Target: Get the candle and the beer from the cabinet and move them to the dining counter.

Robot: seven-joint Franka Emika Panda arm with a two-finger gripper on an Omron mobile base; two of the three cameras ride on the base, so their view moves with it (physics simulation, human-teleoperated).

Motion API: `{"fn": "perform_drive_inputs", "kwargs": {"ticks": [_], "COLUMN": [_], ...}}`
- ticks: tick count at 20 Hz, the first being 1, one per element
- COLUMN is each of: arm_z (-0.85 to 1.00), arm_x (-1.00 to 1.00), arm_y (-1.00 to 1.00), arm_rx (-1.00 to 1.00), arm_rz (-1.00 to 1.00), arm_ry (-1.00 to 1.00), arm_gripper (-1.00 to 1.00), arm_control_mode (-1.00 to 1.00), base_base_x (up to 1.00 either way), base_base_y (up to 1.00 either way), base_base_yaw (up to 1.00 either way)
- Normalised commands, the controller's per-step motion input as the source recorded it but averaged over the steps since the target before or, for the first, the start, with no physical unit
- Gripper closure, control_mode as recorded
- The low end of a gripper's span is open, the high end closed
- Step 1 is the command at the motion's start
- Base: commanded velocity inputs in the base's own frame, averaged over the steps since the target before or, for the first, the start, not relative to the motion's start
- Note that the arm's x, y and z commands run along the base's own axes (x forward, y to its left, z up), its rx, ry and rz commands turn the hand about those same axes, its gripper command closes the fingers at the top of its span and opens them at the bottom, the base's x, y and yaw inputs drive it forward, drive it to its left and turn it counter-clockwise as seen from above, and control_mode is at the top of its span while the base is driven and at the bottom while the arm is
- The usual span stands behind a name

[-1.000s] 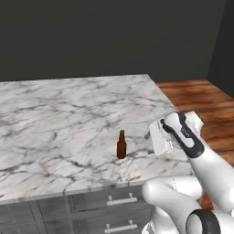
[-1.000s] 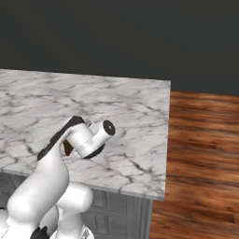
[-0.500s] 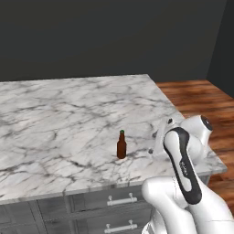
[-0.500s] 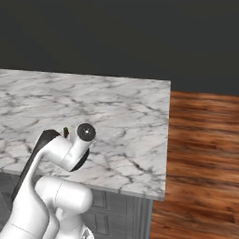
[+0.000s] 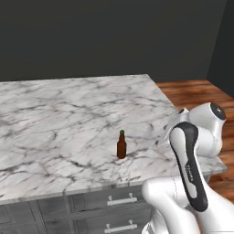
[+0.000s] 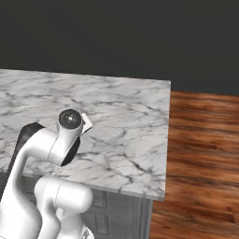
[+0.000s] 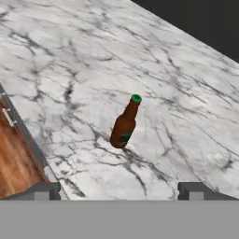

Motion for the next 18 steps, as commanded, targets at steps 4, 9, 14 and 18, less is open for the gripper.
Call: {"fn": "perform_drive_inputs", "kwargs": {"ticks": [4, 9, 14, 18], "arm_z": [0.11, 0.12, 0.01, -0.30], "arm_x": [-0.59, -0.60, -0.54, -0.48], "arm_y": [-0.02, -0.01, 0.00, 0.04], "arm_rx": [0.00, 0.03, 0.07, 0.12], "arm_rz": [-0.37, -0.44, -0.50, -0.40], "arm_ry": [-0.06, -0.03, 0.00, -0.10], "arm_gripper": [-1.00, -1.00, -1.00, -1.00], "arm_control_mode": [-1.00, -1.00, -1.00, -1.00], "base_base_x": [0.00, 0.00, 0.00, 0.00], "base_base_y": [0.00, 0.00, 0.00, 0.00], "base_base_yaw": [0.00, 0.00, 0.00, 0.00]}}
